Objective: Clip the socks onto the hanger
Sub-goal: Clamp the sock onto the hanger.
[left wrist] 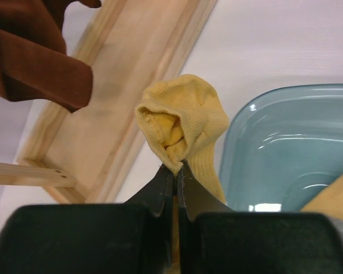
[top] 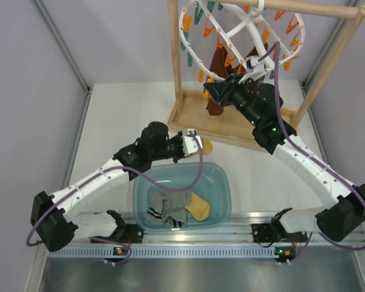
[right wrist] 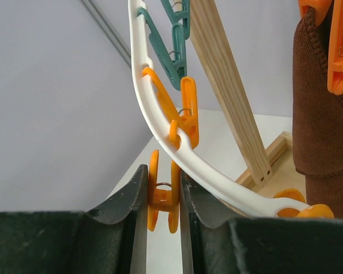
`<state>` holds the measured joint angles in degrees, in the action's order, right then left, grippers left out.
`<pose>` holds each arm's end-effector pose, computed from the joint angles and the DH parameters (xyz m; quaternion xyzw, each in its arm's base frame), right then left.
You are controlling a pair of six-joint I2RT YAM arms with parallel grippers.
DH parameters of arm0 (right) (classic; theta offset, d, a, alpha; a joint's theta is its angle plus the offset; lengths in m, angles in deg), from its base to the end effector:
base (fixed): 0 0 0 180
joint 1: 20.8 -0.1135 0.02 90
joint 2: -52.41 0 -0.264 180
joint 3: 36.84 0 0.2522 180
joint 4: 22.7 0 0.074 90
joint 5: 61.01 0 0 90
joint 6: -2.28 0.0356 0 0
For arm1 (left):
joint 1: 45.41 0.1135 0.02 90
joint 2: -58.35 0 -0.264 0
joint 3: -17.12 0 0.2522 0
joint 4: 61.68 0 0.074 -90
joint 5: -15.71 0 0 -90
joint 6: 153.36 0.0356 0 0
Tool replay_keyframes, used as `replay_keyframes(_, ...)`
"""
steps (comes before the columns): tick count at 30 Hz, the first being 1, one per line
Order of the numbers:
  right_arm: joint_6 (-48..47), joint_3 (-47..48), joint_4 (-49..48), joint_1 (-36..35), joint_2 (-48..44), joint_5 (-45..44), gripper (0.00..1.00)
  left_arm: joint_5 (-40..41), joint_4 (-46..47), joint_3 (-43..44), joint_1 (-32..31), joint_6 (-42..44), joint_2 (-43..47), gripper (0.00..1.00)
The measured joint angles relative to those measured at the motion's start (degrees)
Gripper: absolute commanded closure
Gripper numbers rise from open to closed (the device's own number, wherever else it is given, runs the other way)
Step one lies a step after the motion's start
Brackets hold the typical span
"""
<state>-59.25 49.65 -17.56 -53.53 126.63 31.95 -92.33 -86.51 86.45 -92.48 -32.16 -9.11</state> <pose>0.2542 0.1656 0.4347 -0.0439 0.6604 0.3962 0.6364 0.1759 -0.2053 0.3235 0.5868 0.5840 -0.2047 0.5221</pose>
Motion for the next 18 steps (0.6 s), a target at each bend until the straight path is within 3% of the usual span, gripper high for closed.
replay_keyframes(7, -0.4, 0.0, -0.8, 0.4, 0.0, 2.1, 1.00, -12.8, -0.6, 11.4, 13.1, 9.1, -8.2, 1.00)
replay_keyframes(18, -1.5, 0.0, -1.3, 1.6, 0.0, 5.6, 1.00, -26.2, 1.2, 17.0, 16.7, 20.0, -13.9, 1.00)
